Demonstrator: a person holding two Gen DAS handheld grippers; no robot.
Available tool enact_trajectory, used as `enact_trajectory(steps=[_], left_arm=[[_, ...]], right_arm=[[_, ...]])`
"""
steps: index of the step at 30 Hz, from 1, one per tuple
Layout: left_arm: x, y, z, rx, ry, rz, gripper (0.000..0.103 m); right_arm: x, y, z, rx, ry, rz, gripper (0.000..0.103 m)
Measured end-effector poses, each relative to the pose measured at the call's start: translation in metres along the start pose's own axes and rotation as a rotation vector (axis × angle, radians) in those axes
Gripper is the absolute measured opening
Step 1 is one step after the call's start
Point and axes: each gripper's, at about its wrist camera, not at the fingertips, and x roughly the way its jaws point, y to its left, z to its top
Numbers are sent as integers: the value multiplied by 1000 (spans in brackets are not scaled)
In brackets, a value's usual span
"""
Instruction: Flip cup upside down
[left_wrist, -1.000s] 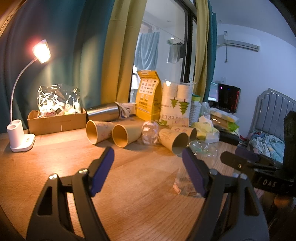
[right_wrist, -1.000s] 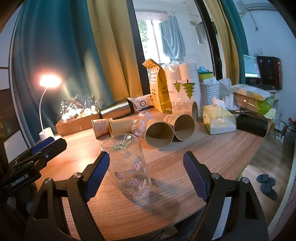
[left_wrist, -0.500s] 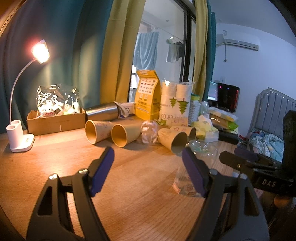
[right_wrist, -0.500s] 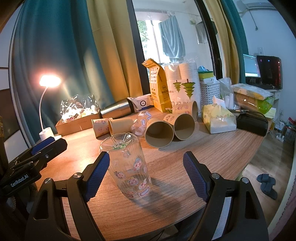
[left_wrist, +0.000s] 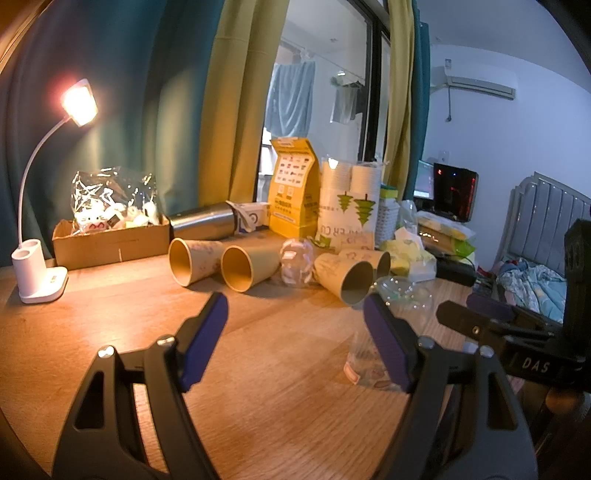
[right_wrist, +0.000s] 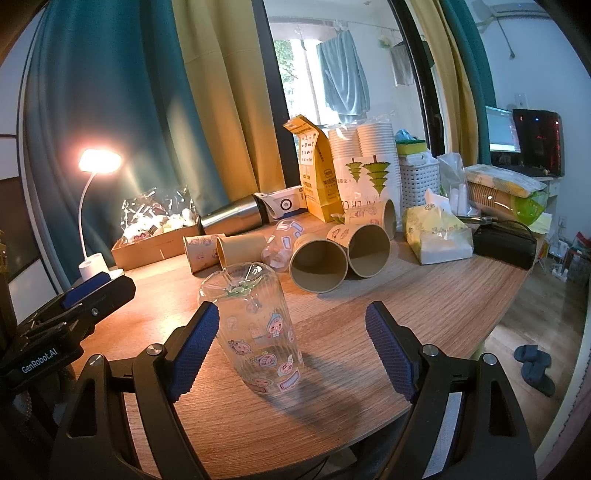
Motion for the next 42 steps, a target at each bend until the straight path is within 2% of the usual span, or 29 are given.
enact_trajectory(steps=[42], left_arm=[[3, 4, -1, 18, 14, -1, 77]], right_arm=[[2, 0, -4, 14, 15, 1, 84]])
